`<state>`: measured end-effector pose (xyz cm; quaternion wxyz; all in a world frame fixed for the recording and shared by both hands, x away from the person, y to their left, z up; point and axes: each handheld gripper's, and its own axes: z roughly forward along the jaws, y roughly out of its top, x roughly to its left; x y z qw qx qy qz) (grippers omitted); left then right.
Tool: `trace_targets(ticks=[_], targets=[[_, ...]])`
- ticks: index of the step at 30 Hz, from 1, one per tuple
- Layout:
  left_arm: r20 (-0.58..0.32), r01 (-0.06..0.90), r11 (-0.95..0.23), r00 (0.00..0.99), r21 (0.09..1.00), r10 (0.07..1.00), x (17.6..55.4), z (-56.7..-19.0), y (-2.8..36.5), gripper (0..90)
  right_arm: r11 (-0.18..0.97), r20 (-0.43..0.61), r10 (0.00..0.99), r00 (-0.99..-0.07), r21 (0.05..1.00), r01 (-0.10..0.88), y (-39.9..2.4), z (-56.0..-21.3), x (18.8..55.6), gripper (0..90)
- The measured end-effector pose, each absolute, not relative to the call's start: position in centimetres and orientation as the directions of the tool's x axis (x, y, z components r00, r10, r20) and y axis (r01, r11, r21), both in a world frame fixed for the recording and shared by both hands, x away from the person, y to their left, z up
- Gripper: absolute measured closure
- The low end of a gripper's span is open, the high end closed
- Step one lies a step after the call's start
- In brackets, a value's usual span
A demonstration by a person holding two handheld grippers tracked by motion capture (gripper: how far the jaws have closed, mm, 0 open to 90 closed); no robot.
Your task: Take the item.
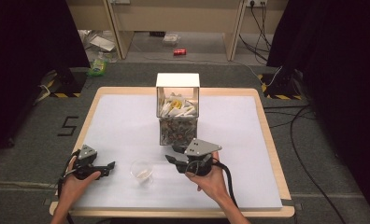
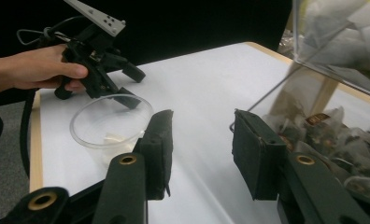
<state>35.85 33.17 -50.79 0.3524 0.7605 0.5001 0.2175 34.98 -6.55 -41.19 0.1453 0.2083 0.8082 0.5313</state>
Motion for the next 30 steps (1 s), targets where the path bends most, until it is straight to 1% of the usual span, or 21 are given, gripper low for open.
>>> trace_targets(ticks=[3, 6, 7, 10, 11, 14, 15, 16, 17, 18, 20, 21, 25, 28, 29, 30], targets=[[-0.022, 0.608, -0.251, 0.405, 0.754, 0.914, 35.8, -50.8, 33.2, 11.3, 0.344, 0.000, 0.509, -0.861, 0.917, 0.203, -7.1, -41.3, 35.1, 53.7], [-0.022, 0.607, -0.251, 0.405, 0.754, 0.914, 35.8, -50.8, 33.2, 11.3, 0.335, 0.013, 0.534, -0.845, 0.915, 0.226, -7.8, -41.4, 35.3, 46.7], [-0.021, 0.607, -0.251, 0.404, 0.754, 0.914, 35.8, -50.8, 33.2, 11.3, 0.335, 0.013, 0.534, -0.845, 0.915, 0.226, -7.8, -41.4, 35.3, 46.7], [-0.022, 0.607, -0.251, 0.405, 0.754, 0.914, 35.8, -50.8, 33.2, 11.3, 0.335, 0.022, 0.563, -0.826, 0.908, 0.253, -8.5, -41.5, 35.6, 37.7], [-0.022, 0.607, -0.251, 0.405, 0.754, 0.914, 35.8, -50.8, 33.2, 11.3, 0.335, 0.022, 0.563, -0.826, 0.908, 0.253, -8.5, -41.5, 35.6, 37.7], [-0.022, 0.608, -0.251, 0.405, 0.754, 0.914, 35.8, -50.8, 33.2, 11.3, 0.329, 0.029, 0.584, -0.811, 0.905, 0.269, -9.0, -41.7, 35.7, 32.4], [-0.022, 0.607, -0.251, 0.405, 0.754, 0.914, 35.8, -50.8, 33.2, 11.3, 0.329, 0.027, 0.600, -0.799, 0.903, 0.278, -9.4, -41.8, 35.8, 29.2], [-0.021, 0.607, -0.252, 0.405, 0.754, 0.914, 35.8, -50.8, 33.2, 11.3, 0.329, 0.027, 0.600, -0.799, 0.903, 0.278, -9.4, -41.8, 35.8, 29.2], [-0.022, 0.607, -0.251, 0.405, 0.754, 0.914, 35.8, -50.8, 33.2, 11.3, 0.330, 0.024, 0.609, -0.793, 0.901, 0.280, -9.5, -41.8, 35.8, 27.4], [-0.022, 0.607, -0.251, 0.405, 0.754, 0.914, 35.8, -50.8, 33.2, 11.3, 0.328, 0.027, 0.619, -0.785, 0.899, 0.290, -9.8, -41.9, 35.8, 24.3], [-0.022, 0.607, -0.251, 0.405, 0.754, 0.914, 35.8, -50.8, 33.2, 11.3, 0.325, 0.030, 0.624, -0.781, 0.899, 0.294, -10.0, -41.9, 35.8, 23.6], [-0.022, 0.607, -0.251, 0.405, 0.754, 0.914, 35.8, -50.8, 33.2, 11.3, 0.313, 0.038, 0.632, -0.774, 0.901, 0.300, -10.3, -41.9, 35.8, 21.6], [-0.021, 0.607, -0.252, 0.405, 0.753, 0.914, 35.8, -50.8, 33.2, 11.3, 0.311, 0.034, 0.643, -0.766, 0.901, 0.301, -10.7, -41.9, 35.7, 20.7], [-0.022, 0.608, -0.251, 0.405, 0.754, 0.914, 35.8, -50.8, 33.2, 11.3, 0.311, 0.032, 0.657, -0.754, 0.899, 0.309, -11.2, -42.0, 35.7, 18.1], [-0.022, 0.608, -0.251, 0.405, 0.754, 0.914, 35.8, -50.8, 33.2, 11.3, 0.320, 0.029, 0.661, -0.750, 0.893, 0.316, -11.4, -42.2, 35.8, 15.9], [-0.022, 0.607, -0.251, 0.405, 0.754, 0.914, 35.8, -50.8, 33.2, 11.3, 0.320, 0.029, 0.661, -0.750, 0.893, 0.316, -11.4, -42.2, 35.8, 15.9]])
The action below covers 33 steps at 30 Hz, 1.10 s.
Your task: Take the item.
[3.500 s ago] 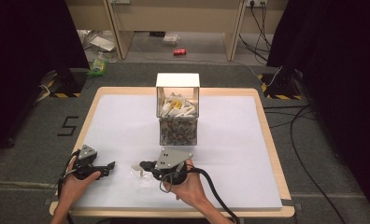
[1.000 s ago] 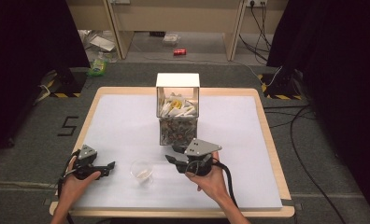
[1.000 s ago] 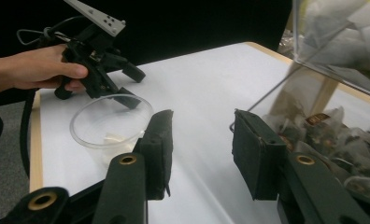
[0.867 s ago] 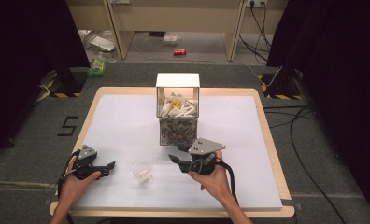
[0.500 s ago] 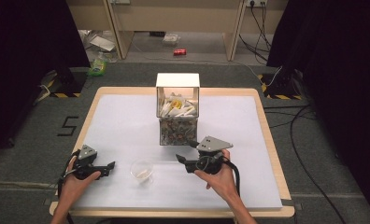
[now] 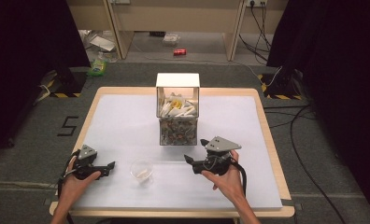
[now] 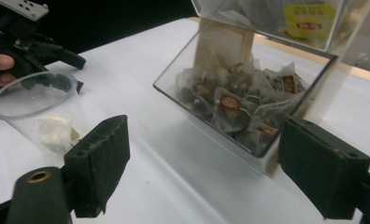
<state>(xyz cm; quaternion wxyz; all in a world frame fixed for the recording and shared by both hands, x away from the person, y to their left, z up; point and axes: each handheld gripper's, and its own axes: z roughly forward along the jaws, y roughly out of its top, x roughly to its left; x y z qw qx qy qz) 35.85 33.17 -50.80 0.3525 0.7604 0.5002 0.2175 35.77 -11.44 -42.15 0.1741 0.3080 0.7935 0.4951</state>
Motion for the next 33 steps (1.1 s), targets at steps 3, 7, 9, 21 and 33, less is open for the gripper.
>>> trace_targets(ticks=[3, 7, 9, 21, 33], targets=[[-0.022, 0.608, -0.251, 0.405, 0.754, 0.914, 35.8, -50.8, 33.2, 11.3, 0.333, 0.026, 0.665, -0.746, 0.884, 0.328, -11.8, -42.6, 35.8, 15.8], [-0.023, 0.608, -0.251, 0.405, 0.754, 0.914, 35.8, -50.8, 33.2, 11.3, 0.343, 0.033, 0.674, -0.738, 0.871, 0.352, -12.5, -43.4, 36.1, 15.8], [-0.022, 0.608, -0.251, 0.405, 0.754, 0.914, 35.8, -50.8, 33.2, 11.3, 0.343, 0.036, 0.676, -0.736, 0.869, 0.357, -12.7, -43.6, 36.1, 15.8], [-0.022, 0.608, -0.251, 0.405, 0.754, 0.914, 35.8, -50.8, 33.2, 11.3, 0.335, 0.053, 0.698, -0.714, 0.857, 0.390, -14.7, -44.9, 36.6, 16.3], [-0.022, 0.608, -0.251, 0.405, 0.753, 0.914, 35.8, -50.8, 33.2, 11.3, 0.332, 0.066, 0.714, -0.697, 0.845, 0.420, -15.8, -45.8, 36.5, 16.5]])
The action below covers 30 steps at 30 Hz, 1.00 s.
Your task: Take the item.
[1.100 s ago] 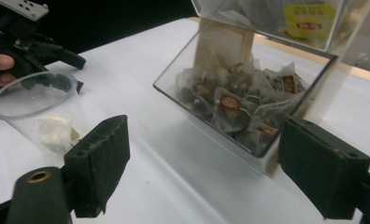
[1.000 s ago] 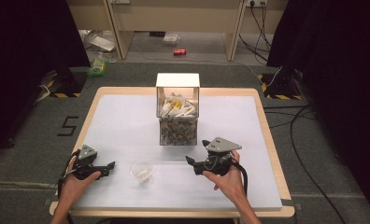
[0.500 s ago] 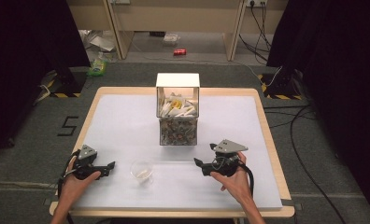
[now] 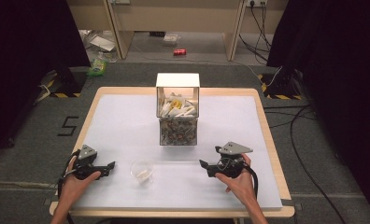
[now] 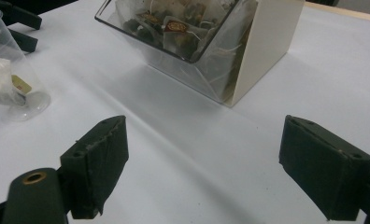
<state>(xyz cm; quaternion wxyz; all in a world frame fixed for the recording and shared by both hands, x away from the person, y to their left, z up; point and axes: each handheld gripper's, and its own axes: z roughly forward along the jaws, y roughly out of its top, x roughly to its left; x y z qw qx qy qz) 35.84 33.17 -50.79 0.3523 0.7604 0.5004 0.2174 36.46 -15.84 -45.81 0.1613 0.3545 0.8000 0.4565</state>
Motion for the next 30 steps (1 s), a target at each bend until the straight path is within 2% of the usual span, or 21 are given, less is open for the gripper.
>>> trace_targets(ticks=[30], targets=[[-0.021, 0.607, -0.251, 0.405, 0.754, 0.914, 35.8, -50.8, 33.2, 11.3, 0.323, 0.092, 0.743, -0.663, 0.818, 0.475, -18.5, -47.3, 35.0, 16.5]])
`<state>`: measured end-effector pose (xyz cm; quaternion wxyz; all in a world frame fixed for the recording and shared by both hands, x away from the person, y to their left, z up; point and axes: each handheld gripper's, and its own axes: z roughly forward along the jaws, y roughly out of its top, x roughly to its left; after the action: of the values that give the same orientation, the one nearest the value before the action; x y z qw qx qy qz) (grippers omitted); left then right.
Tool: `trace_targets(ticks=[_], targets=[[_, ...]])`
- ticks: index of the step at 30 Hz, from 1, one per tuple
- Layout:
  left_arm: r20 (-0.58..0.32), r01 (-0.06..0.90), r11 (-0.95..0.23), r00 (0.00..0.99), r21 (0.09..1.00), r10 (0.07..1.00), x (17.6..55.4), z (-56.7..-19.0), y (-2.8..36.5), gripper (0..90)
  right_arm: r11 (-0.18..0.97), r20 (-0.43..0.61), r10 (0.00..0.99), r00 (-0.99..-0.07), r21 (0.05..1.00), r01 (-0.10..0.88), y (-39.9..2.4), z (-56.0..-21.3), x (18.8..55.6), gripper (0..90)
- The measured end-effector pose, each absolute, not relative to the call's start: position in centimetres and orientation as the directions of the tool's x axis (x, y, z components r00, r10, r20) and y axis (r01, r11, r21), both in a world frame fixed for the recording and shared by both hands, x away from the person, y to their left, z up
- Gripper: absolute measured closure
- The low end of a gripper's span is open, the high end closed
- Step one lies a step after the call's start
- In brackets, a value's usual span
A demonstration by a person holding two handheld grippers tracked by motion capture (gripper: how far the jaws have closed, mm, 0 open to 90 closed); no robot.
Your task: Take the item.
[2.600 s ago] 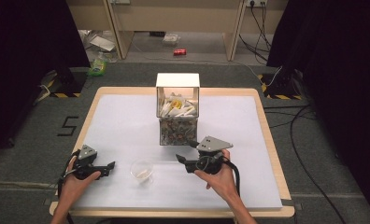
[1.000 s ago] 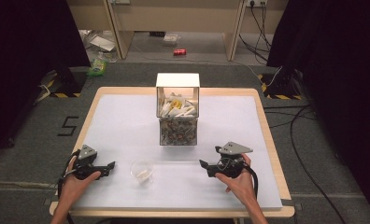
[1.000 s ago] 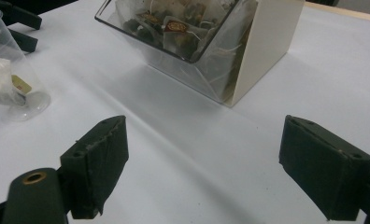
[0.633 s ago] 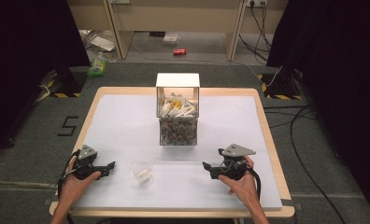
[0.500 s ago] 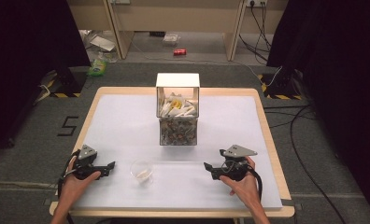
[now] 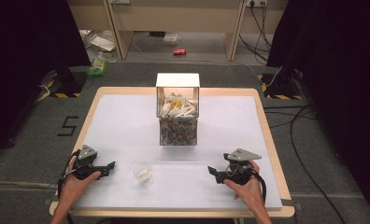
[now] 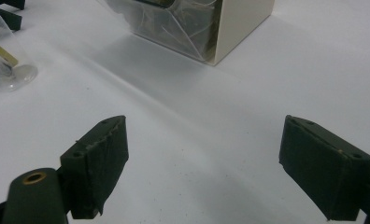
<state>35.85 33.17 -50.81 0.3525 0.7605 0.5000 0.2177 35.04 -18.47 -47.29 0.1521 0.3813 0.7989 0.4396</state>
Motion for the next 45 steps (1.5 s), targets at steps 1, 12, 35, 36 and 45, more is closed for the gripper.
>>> trace_targets(ticks=[1, 12, 35, 36, 45], targets=[[-0.021, 0.607, -0.251, 0.405, 0.754, 0.914, 35.8, -50.8, 33.2, 11.3, 0.321, 0.096, 0.744, -0.662, 0.817, 0.479, -18.6, -47.3, 35.0, 16.5], [-0.021, 0.607, -0.251, 0.405, 0.754, 0.914, 35.9, -50.8, 33.2, 11.3, 0.323, 0.094, 0.760, -0.643, 0.805, 0.499, -19.8, -48.0, 34.1, 16.5], [-0.021, 0.607, -0.251, 0.405, 0.754, 0.914, 35.8, -50.8, 33.2, 11.3, 0.331, 0.071, 0.785, -0.615, 0.791, 0.514, -21.4, -48.6, 32.6, 16.4], [-0.021, 0.607, -0.251, 0.405, 0.754, 0.914, 35.8, -50.8, 33.2, 11.3, 0.331, 0.071, 0.786, -0.614, 0.790, 0.516, -21.5, -48.6, 32.5, 16.4], [-0.021, 0.607, -0.251, 0.405, 0.754, 0.914, 35.8, -50.8, 33.2, 11.3, 0.322, 0.075, 0.798, -0.598, 0.787, 0.527, -21.7, -48.7, 31.9, 16.3]])
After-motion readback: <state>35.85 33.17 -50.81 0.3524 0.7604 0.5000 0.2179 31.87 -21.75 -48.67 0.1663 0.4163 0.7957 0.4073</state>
